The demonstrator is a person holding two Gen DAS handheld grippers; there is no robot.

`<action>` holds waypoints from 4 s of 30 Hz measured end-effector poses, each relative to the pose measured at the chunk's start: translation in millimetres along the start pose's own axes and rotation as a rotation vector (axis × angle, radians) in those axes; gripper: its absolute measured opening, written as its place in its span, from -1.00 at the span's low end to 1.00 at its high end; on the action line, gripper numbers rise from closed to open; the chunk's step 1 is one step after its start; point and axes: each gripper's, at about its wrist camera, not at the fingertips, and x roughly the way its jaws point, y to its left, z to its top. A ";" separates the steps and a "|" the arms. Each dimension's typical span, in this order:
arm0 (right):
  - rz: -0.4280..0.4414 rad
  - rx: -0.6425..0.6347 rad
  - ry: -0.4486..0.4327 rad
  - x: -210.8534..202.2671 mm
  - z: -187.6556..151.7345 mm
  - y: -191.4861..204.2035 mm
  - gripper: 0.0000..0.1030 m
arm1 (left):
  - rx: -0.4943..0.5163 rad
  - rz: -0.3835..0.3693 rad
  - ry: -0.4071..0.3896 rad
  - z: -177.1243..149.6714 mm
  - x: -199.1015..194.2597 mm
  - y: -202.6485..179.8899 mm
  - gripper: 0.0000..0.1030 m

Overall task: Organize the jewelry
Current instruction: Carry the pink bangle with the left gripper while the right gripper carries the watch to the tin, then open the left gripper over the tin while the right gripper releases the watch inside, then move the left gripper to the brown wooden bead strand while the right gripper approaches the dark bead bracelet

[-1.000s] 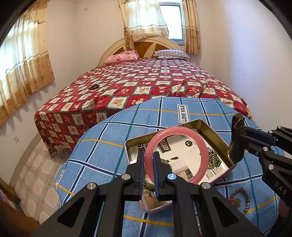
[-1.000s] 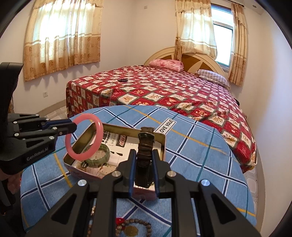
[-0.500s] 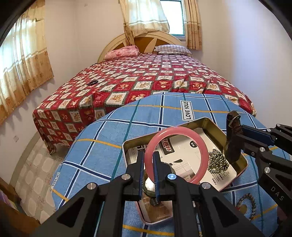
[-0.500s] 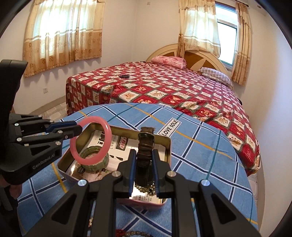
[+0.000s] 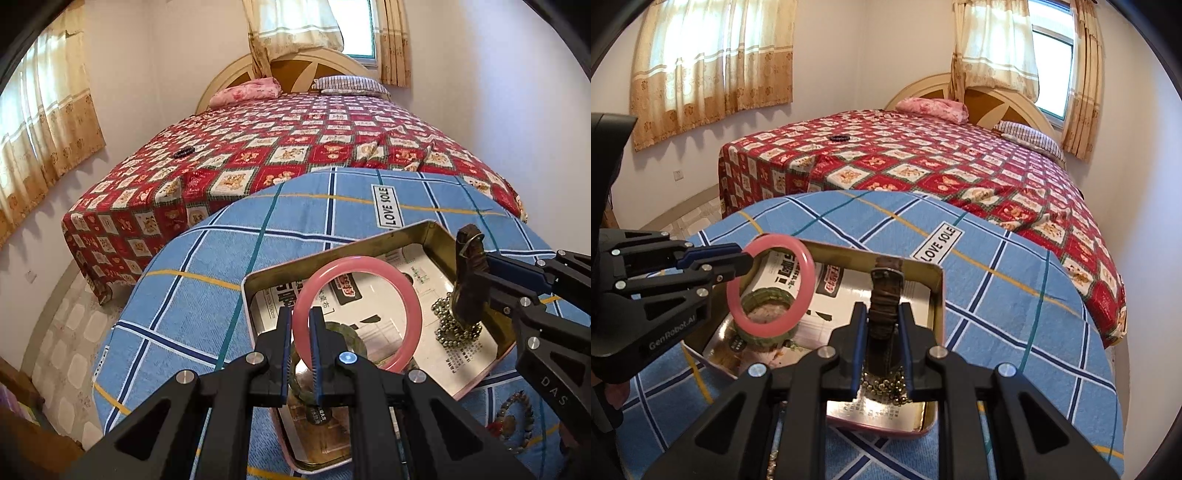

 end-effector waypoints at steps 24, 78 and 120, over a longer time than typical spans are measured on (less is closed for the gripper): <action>0.012 0.012 0.027 3.5 -9.4 -4.7 -0.43 | 0.008 0.036 -0.027 -5.9 -14.7 -0.6 0.30; -0.034 0.063 0.110 -60.7 -113.8 -7.4 -0.08 | 0.121 -0.071 0.100 -125.1 -82.4 -63.9 0.32; -0.043 0.078 0.090 -60.9 -112.9 -9.8 0.00 | -0.014 0.002 0.207 -122.7 -62.2 -25.1 0.44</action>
